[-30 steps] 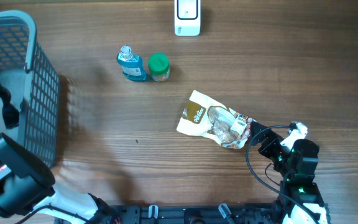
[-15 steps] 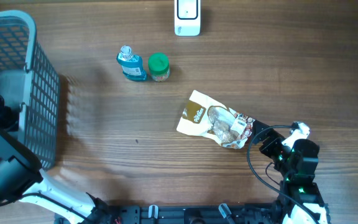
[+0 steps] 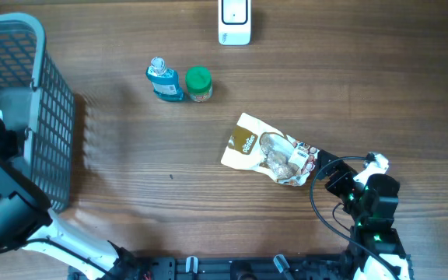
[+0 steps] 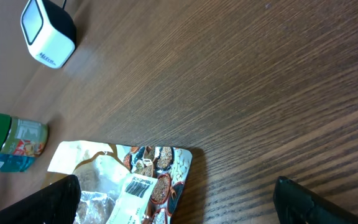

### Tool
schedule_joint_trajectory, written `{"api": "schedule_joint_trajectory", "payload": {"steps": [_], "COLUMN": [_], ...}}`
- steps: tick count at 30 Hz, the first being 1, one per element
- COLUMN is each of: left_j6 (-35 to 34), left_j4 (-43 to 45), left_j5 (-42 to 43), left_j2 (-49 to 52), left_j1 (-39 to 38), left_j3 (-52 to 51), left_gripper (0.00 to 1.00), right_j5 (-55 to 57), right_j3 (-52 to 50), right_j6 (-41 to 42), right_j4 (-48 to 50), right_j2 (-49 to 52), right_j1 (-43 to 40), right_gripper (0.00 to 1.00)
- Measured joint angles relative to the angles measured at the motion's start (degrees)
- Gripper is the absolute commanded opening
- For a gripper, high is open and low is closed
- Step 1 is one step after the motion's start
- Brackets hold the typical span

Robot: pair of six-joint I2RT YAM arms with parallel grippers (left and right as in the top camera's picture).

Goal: Scan the item barcode
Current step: 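Reach the left gripper into the basket toward the black-and-red package, then grasp the black-and-red package with the left gripper and lift it out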

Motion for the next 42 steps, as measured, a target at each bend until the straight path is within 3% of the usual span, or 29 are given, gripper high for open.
{"api": "schedule_joint_trajectory", "payload": {"steps": [3, 16, 22, 26, 35, 38, 42], "left_j6": [0.0, -2.3, -9.0, -13.7, -20.3, -22.7, -25.0], "left_j4": [0.0, 0.2, -0.7, -3.3, -11.3, -19.4, -26.1], "left_j5": [-0.4, -1.2, 1.8, 3.1, 6.0, 18.9, 25.3], "left_j2": [0.0, -0.1, -3.7, -14.0, -41.4, -45.6, -39.8], "left_j1": [0.0, -0.7, -9.6, -16.2, -17.8, -26.4, -42.8], "left_j3": [0.2, 0.2, 1.1, 7.8, 20.3, 20.7, 19.1], "left_gripper": [0.04, 0.04, 0.04, 0.04, 0.04, 0.04, 0.04], "right_j5": [0.0, 0.0, 0.0, 0.0, 0.0, -0.5, -1.1], "right_j3": [0.0, 0.0, 0.0, 0.0, 0.0, 0.0, 0.0], "right_j6": [0.0, 1.1, 1.1, -0.1, -1.6, -1.6, -1.6], "right_j4": [0.0, 0.0, -0.1, -2.2, -1.3, -0.9, -0.3], "right_j2": [0.0, 0.0, 0.0, 0.0, 0.0, 0.0, 0.0], "right_j1": [0.0, 0.0, 0.0, 0.0, 0.0, 0.0, 0.0], "right_gripper": [1.0, 1.0, 1.0, 1.0, 1.0, 1.0, 1.0]}}
